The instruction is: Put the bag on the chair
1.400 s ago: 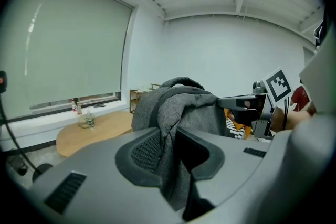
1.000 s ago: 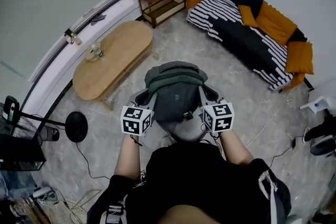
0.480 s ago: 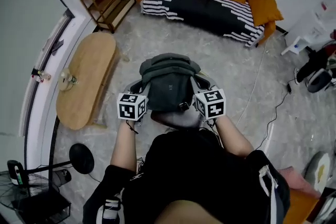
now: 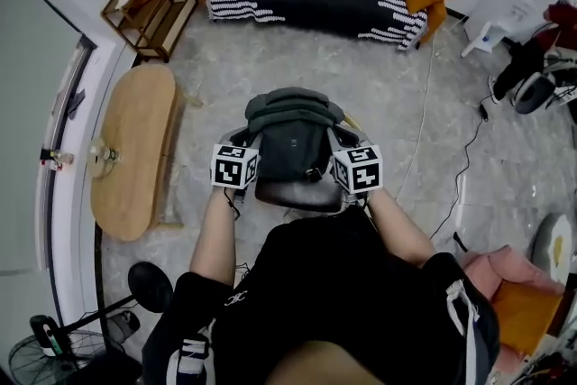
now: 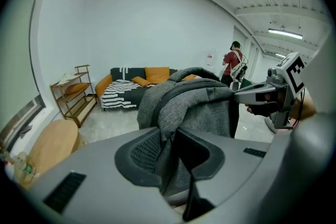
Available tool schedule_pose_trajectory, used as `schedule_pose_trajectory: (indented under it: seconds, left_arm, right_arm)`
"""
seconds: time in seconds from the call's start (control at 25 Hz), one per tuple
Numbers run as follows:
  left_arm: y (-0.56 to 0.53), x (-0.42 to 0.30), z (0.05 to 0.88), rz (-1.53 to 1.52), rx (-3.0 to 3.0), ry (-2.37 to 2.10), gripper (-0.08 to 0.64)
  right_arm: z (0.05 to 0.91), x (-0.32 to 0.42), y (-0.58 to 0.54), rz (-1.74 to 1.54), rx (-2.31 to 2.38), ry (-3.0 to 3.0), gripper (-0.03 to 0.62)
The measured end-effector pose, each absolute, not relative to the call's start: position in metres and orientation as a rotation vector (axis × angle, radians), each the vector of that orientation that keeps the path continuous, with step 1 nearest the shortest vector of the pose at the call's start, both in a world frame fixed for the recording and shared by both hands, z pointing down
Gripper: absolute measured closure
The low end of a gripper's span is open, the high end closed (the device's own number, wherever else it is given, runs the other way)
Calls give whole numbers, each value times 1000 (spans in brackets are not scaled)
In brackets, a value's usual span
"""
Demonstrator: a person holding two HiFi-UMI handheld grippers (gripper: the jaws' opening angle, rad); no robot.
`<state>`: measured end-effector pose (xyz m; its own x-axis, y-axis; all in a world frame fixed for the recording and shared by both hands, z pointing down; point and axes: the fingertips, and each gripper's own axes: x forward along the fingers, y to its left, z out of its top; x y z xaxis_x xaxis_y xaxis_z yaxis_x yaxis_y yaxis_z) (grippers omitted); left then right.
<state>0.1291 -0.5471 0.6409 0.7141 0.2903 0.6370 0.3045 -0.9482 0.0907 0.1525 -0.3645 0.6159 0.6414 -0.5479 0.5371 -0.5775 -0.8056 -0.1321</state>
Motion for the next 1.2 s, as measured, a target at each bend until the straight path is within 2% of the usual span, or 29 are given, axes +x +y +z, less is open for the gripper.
schedule_pose_trajectory:
  seconds: [0.84,1.2]
  left_arm:
    - [-476,165,744,-1389,-2701,-632,456]
    - [-486,174,752,-1373,-2764,-519,431]
  right_arm:
    - [710,188,-291,1196,2685,-790,554]
    - [717,203,-300,1125,2617,-891,540]
